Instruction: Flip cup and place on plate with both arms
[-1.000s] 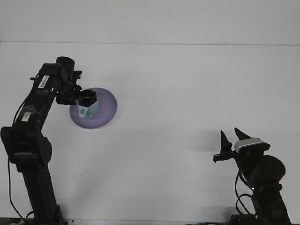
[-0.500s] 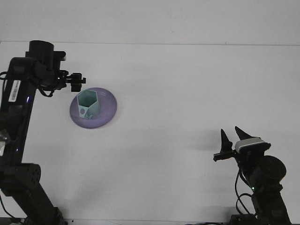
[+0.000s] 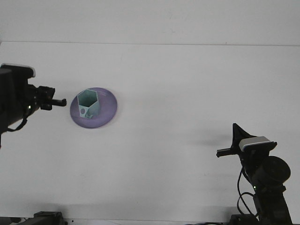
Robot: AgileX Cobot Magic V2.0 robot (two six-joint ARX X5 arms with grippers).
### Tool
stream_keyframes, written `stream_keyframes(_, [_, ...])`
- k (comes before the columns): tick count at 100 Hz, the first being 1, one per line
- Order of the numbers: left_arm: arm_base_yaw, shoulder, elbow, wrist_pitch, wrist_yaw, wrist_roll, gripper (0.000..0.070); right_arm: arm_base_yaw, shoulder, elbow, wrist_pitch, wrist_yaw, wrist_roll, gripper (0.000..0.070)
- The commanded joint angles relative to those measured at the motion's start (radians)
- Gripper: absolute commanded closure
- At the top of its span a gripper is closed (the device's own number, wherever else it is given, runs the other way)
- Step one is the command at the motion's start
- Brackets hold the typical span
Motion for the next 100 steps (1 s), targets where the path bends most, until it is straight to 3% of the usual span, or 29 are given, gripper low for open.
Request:
stream_keyframes(1, [0.001, -0.095, -0.161, 0.097, 0.002, 0.025, 0.0688, -0.001, 0.003, 0.015, -0.001, -0.001, 0.006, 0.07])
stream_keyframes(30, [0.001, -0.632, -0.955, 0.638, 0.001, -0.012, 0.0688, -0.001, -0.035, -0.013, -0.035, -0.004, -0.02, 0.07])
stream_keyframes(47, [0.001, -0.896, -1.268, 0.837, -0.005, -0.064, 0.0688, 0.001, -0.131, -0.088, -0.035, -0.009, -0.02, 0.07])
stream_keyframes(65, [0.001, -1.019, -1.345, 0.892, -0.066, -0.074, 0.0688, 0.001, -0.218, -0.127, -0.008, 0.03, -0.008, 0.07])
stream_keyframes(100, [0.001, -1.031, -1.345, 0.946, -0.066, -0.077, 0.0685, 0.001, -0.22, -0.126, -0.034, 0.051, -0.017, 0.07])
